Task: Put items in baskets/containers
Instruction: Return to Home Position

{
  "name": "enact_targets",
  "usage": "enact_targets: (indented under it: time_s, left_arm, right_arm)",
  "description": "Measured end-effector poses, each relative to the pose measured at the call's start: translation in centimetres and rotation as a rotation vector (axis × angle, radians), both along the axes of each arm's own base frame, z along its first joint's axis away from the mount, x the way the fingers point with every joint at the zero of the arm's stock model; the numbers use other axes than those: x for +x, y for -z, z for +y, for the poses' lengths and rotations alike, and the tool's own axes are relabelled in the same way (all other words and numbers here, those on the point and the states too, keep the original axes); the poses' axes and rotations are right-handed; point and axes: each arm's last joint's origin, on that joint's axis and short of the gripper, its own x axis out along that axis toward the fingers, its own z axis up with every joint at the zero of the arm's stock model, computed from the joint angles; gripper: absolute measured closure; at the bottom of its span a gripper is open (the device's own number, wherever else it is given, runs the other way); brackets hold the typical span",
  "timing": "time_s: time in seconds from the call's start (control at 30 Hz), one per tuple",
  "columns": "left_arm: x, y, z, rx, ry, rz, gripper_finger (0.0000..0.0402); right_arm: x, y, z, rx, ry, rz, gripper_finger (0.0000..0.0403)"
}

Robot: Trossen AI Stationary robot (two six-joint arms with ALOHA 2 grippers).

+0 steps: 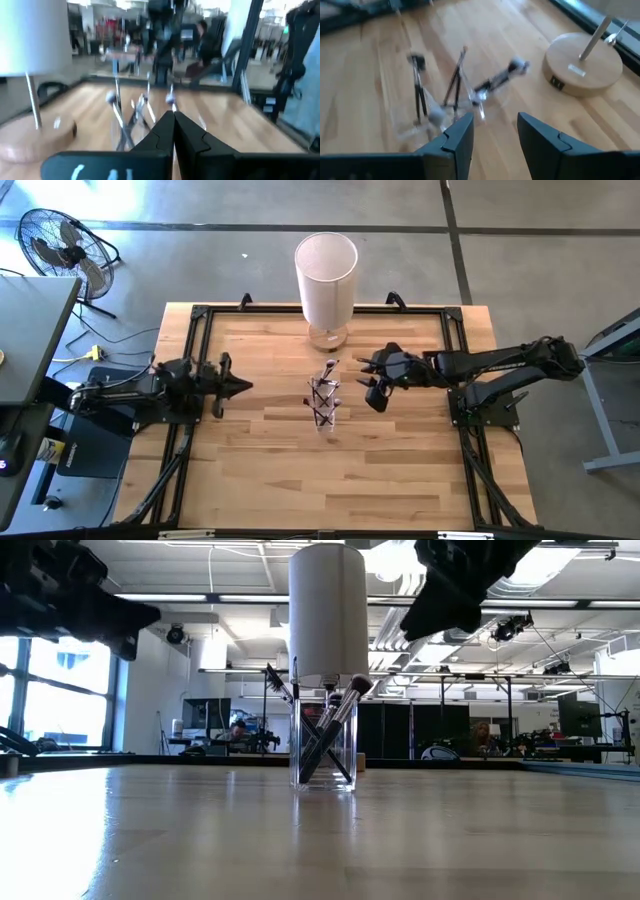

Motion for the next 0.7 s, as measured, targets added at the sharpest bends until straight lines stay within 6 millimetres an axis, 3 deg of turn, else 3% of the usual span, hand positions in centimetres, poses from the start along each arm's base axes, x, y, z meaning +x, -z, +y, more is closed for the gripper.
enact_targets:
  time_s: [0.43,0.53,0.7]
  left_arm:
    - [0.1,0.2,0.1,-0.006,-0.03,0.023,0.0399]
    - [0.1,0.3,0.1,-0.007,-0.03,0.032,0.0399]
    - [0.1,0.3,0.1,-0.007,-0.031,0.032,0.0399]
  right_arm:
    - [-1.0,1.3,-0.1,-0.062,-0.204,0.199,0.0258]
    - [-1.4,2.3,-0.4,-0.017,-0.295,0.165,0.0258]
    - [-4.0,5.2,-0.6,0.017,-0.324,0.045,0.0258]
